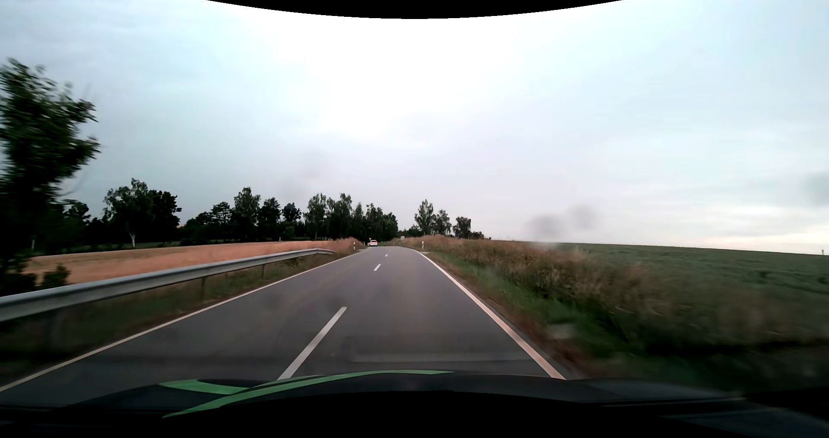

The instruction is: Follow the waypoints while adhering to traffic rules and regulations

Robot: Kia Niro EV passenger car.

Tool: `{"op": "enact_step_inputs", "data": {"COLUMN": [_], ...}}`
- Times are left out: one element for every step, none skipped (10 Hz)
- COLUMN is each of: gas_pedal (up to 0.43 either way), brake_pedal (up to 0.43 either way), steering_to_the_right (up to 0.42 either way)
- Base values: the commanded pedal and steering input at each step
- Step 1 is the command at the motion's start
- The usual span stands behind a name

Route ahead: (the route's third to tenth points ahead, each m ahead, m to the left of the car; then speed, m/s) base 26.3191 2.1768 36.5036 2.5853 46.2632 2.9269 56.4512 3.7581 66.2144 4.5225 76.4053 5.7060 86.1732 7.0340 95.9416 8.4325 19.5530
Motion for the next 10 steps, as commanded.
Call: {"op": "enact_step_inputs", "data": {"gas_pedal": [0.0, 0.0, 0.0, 0.0, 0.0, 0.0, 0.0, 0.0, 0.0, 0.0], "brake_pedal": [0.0, 0.0, 0.0, 0.0, 0.006, 0.024, 0.055, 0.073, 0.085, 0.091], "steering_to_the_right": [-0.005, -0.005, -0.005, -0.005, -0.005, -0.005, -0.005, -0.005, -0.005, -0.005]}}
